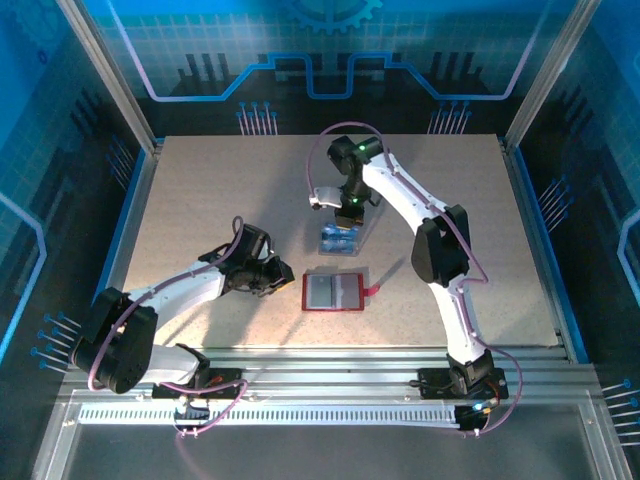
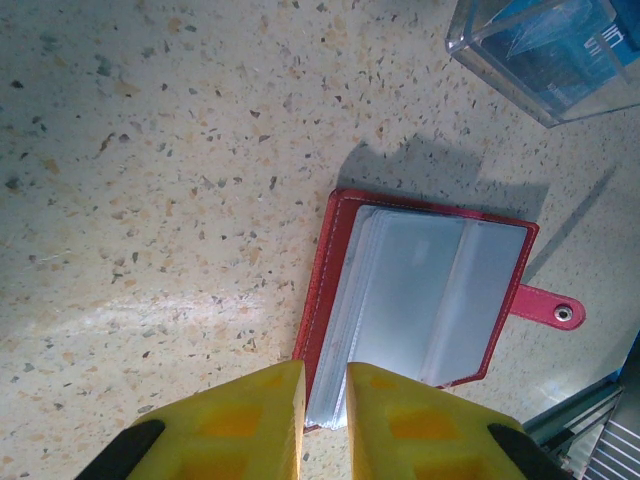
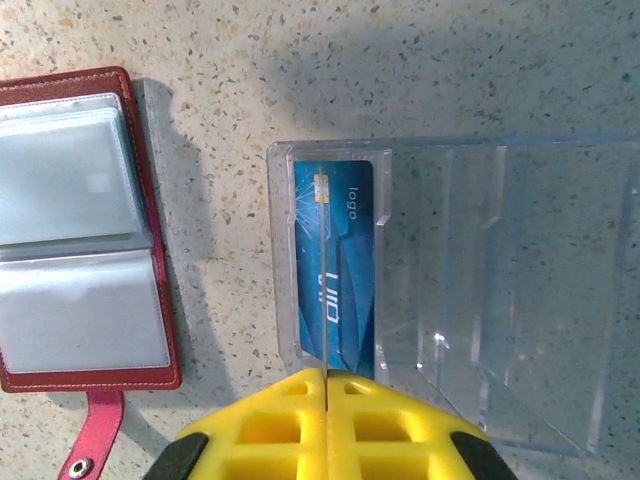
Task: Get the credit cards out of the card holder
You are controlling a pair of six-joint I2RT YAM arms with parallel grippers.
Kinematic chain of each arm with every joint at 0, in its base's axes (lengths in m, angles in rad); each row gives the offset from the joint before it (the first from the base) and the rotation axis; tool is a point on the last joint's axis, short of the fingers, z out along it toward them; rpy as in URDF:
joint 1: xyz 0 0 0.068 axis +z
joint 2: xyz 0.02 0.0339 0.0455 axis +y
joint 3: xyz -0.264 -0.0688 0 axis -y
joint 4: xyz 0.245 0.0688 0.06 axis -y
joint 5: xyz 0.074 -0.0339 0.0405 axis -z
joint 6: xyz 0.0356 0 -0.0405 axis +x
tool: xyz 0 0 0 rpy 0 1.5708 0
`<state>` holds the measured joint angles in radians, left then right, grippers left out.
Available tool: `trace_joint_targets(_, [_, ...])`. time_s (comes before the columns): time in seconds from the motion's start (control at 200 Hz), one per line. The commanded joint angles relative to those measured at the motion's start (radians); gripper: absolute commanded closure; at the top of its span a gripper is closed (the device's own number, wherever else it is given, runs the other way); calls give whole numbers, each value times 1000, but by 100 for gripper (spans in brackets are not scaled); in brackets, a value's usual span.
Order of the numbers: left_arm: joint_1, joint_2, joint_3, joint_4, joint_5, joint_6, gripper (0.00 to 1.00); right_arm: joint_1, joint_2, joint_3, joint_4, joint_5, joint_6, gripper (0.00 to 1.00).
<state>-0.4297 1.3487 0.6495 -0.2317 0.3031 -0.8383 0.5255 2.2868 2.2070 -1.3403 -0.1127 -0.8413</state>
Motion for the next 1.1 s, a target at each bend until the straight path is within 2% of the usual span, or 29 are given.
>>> trace_joint_targets(0.0, [11, -6, 10, -21, 11, 3, 80, 17, 33, 30, -45, -25, -27, 100])
trace_joint_targets(0.33, [18, -4, 18, -29, 17, 11, 80, 25, 73, 30, -37, -53, -19, 99])
trace_joint_targets(0.535, [20, -2, 15, -24, 18, 11, 80, 25, 65, 30, -1, -5, 6, 82])
trace_joint_targets(0.75, [21, -2, 8, -20, 18, 10, 80, 27, 45, 21, 17, 19, 30, 78])
trace_joint_targets(0.941, [21, -1, 4, -7, 25, 7, 80, 36, -45, -40, 64, 15, 65, 77])
trace_joint_targets(1.096, [21, 11, -2, 24, 37, 1, 80, 50, -132, -172, 173, 2, 138, 76])
